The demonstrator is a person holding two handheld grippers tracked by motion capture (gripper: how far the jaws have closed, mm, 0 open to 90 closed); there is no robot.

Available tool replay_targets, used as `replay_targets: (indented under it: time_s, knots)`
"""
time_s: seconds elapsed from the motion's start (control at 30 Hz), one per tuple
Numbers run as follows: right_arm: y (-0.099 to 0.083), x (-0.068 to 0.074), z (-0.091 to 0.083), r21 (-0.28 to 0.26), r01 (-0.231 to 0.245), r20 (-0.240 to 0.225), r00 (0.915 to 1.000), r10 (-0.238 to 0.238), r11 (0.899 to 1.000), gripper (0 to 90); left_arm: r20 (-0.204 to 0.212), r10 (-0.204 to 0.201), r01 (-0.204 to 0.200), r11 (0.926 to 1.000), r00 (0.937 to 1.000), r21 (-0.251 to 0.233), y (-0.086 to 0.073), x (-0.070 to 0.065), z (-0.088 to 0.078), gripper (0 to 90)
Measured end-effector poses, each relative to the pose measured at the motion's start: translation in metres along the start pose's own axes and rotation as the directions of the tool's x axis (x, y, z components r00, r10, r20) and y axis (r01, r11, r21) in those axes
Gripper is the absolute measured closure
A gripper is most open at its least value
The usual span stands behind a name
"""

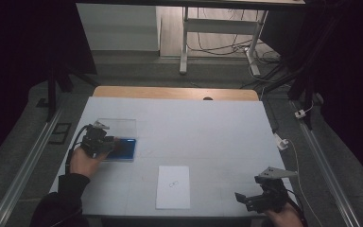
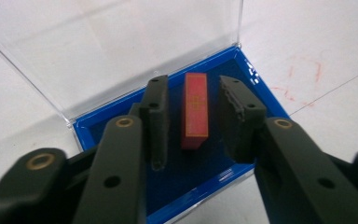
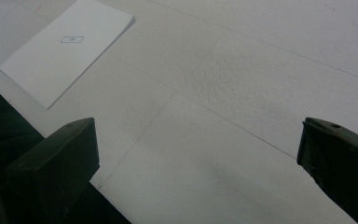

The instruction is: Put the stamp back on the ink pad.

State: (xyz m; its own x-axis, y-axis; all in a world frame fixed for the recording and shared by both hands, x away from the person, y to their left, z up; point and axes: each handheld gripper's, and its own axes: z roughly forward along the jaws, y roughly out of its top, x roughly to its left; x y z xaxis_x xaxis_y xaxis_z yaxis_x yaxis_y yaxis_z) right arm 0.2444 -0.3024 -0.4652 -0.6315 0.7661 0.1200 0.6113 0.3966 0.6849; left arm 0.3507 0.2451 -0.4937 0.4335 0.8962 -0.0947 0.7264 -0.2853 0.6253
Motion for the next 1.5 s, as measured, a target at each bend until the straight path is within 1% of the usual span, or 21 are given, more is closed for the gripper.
replay_targets:
  time_s: [0.07,0.1,0.2,0.33,0.5,0.57,0.67,0.77,0.83,1.0,1.07,1.13,1.17,1.2,1.23,1.33,1.37,1.4,1.5]
  knots:
    - [0.000,0.000,0.000,0.000,0.000,0.000,1.0000,0.000,1.000,0.0,0.015,0.002,-0.002,1.0000,0.9999,-0.001,0.000,-0.001,-0.001,59.9]
    - [0.000,0.000,0.000,-0.001,0.000,0.001,1.0000,0.000,1.000,0.0,0.016,0.003,-0.003,1.0000,0.9999,-0.004,0.000,-0.001,-0.002,58.7]
    - [0.000,0.000,0.000,-0.003,0.005,0.001,1.0000,-0.005,1.000,0.0,0.027,0.006,-0.005,0.9996,0.9996,-0.030,0.001,-0.003,-0.006,53.8]
    - [0.000,0.000,0.000,-0.002,0.003,0.001,1.0000,-0.003,1.000,0.0,0.026,0.019,-0.018,0.9984,0.9995,-0.054,0.000,-0.005,-0.010,47.4]
    - [0.000,0.000,0.000,-0.003,0.003,0.000,1.0000,-0.003,1.000,0.0,0.043,0.033,-0.029,0.9969,0.9986,-0.073,0.000,-0.007,-0.013,41.0]
    - [0.000,0.000,0.000,-0.003,0.005,0.000,1.0000,-0.005,1.000,0.0,0.040,0.039,-0.036,0.9959,0.9985,-0.083,0.000,-0.009,-0.015,37.9]
    - [0.000,0.000,0.000,-0.003,0.002,-0.001,1.0000,-0.002,1.000,0.0,0.058,0.042,-0.036,0.9945,0.9974,-0.098,0.000,-0.010,-0.018,31.6]
    - [0.000,0.000,0.000,-0.004,0.002,-0.001,1.0000,-0.002,1.000,0.0,0.065,0.040,-0.033,0.9934,0.9971,-0.110,-0.001,-0.012,-0.021,24.8]
    - [0.000,0.000,0.000,-0.004,0.004,-0.001,1.0000,-0.004,1.000,0.0,0.068,0.043,-0.035,0.9921,0.9968,-0.121,-0.001,-0.014,-0.024,18.8]
    - [0.000,0.001,-0.001,-0.004,0.003,0.000,1.0000,-0.003,1.000,0.0,0.089,0.052,-0.038,0.9879,0.9947,-0.150,-0.001,-0.020,-0.032,12.6]
    - [0.000,0.001,0.000,-0.004,0.003,-0.001,1.0000,-0.003,1.000,0.0,0.108,0.053,-0.036,0.9870,0.9928,-0.157,-0.001,-0.022,-0.035,10.7]
    - [0.000,0.001,0.000,-0.004,0.004,-0.001,1.0000,-0.004,1.000,0.0,0.121,0.061,-0.041,0.9859,0.9907,-0.162,-0.001,-0.026,-0.038,9.6]
    - [0.000,0.001,0.000,-0.004,0.004,-0.001,1.0000,-0.004,1.000,0.0,0.127,0.067,-0.047,0.9860,0.9897,-0.160,-0.001,-0.028,-0.040,9.2]
    - [0.000,0.001,0.000,-0.004,0.004,-0.001,1.0000,-0.004,1.000,0.0,0.133,0.082,-0.060,0.9856,0.9878,-0.158,-0.001,-0.030,-0.041,8.2]
    - [0.000,0.001,0.000,-0.004,0.005,-0.002,1.0000,-0.005,1.000,0.0,0.139,0.089,-0.067,0.9850,0.9863,-0.159,-0.001,-0.033,-0.043,6.0]
    - [0.000,0.001,0.000,-0.003,0.007,-0.001,1.0000,-0.007,1.000,0.0,0.154,0.108,-0.083,0.9836,0.9822,-0.160,-0.001,-0.040,-0.049,4.4]
    - [0.000,0.001,0.000,-0.003,0.007,-0.002,1.0000,-0.007,1.000,0.0,0.151,0.111,-0.086,0.9832,0.9823,-0.161,-0.002,-0.042,-0.051,3.6]
    - [0.000,0.001,0.000,-0.003,0.007,-0.002,1.0000,-0.007,1.000,0.0,0.159,0.115,-0.089,0.9828,0.9807,-0.162,-0.002,-0.043,-0.053,3.5]
    - [0.001,0.001,0.000,-0.005,0.007,0.000,1.0000,-0.007,1.000,0.0,0.194,0.106,-0.073,0.9828,0.9753,-0.170,-0.004,-0.047,-0.057,2.2]
